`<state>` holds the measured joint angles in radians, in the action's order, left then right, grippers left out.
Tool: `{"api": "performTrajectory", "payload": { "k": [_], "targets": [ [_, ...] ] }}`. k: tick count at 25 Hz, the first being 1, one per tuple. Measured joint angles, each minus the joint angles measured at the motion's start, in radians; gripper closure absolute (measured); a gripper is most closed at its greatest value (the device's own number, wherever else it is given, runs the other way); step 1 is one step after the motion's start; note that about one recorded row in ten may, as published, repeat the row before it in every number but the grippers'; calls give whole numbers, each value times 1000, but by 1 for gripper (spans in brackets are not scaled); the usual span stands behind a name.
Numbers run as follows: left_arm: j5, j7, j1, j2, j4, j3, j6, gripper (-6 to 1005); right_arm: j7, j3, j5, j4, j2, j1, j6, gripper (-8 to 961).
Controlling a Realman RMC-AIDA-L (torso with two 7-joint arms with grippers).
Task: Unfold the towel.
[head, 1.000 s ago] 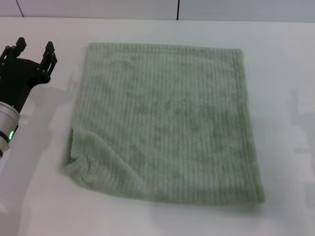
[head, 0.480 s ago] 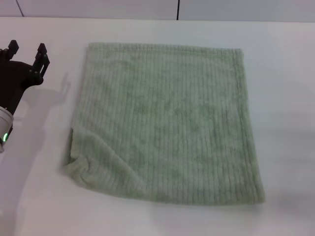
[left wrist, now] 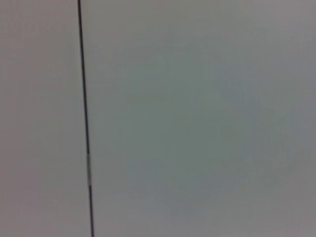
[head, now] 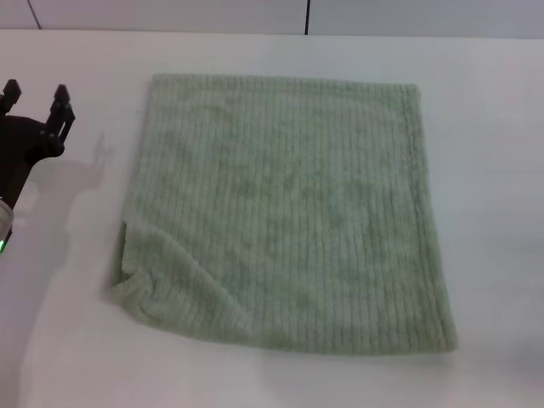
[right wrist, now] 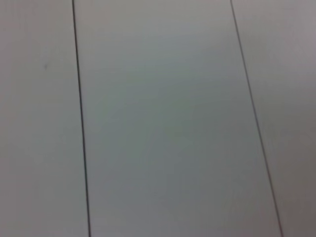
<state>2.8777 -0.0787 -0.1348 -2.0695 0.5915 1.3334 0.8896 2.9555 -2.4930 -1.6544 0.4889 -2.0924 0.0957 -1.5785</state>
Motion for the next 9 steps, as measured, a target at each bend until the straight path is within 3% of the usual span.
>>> {"api": "performTrajectory", "payload": {
  "k": [9],
  "targets": [
    [-15,-10,-12,-1,-67,25,72,357,0,-7,7,-14,0,-4,-3,212]
  ]
}}
